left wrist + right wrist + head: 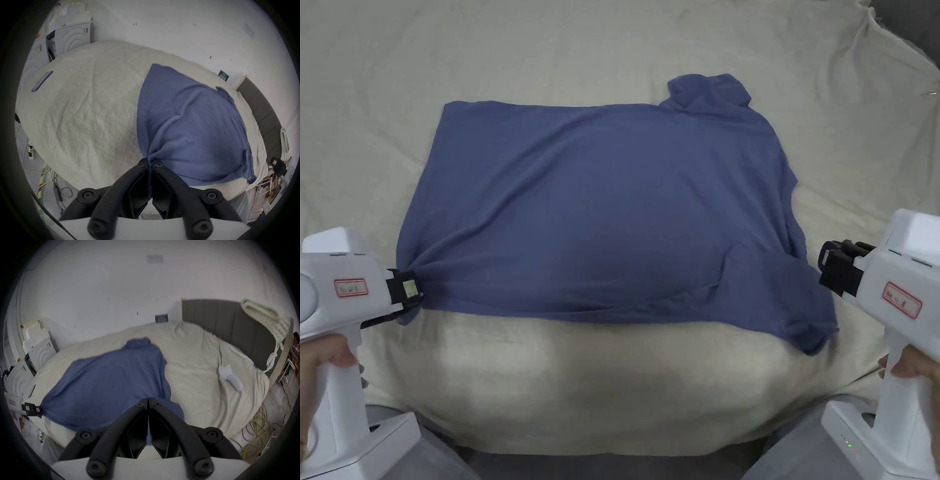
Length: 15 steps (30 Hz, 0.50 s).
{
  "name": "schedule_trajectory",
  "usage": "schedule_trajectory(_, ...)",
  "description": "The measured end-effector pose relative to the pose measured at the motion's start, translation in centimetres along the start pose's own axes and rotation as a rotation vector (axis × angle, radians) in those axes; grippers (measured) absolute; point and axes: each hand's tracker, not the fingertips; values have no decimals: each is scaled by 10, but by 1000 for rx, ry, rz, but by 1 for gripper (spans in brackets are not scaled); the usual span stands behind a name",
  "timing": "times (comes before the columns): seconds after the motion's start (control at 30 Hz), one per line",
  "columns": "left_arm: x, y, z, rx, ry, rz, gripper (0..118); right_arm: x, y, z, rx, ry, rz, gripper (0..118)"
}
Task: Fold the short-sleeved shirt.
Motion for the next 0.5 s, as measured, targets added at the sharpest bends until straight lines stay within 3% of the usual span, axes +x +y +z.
schedule_trajectory(0.03, 0, -1, 2, 11, -2, 9, 0, 0, 4, -1, -54, 20, -7, 6)
schedule_trajectory(0.07, 2, -1, 2, 13, 3, 8, 0, 4, 6, -7, -112, 39, -20, 23)
schedule_trajectory(0.1, 3, -2, 3, 22, 4, 10, 0, 8, 6, -13, -177, 34, -29, 47)
schedule_trajectory(0.13, 4, -2, 3, 26, 4, 9, 0, 11, 6, -19, -217, 40, -35, 79)
schedule_trajectory(0.17, 5, -2, 3, 29, 5, 10, 0, 8, 3, -21, -248, 36, -30, 100)
schedule_trajectory(0.33, 6, 0, 2, 35, 2, 33, 0, 7, -19, -40, -370, -84, 68, 102)
schedule_trajectory(0.5, 6, -1, 0, 39, 8, 48, 0, 13, -41, -47, -412, -76, 27, 102)
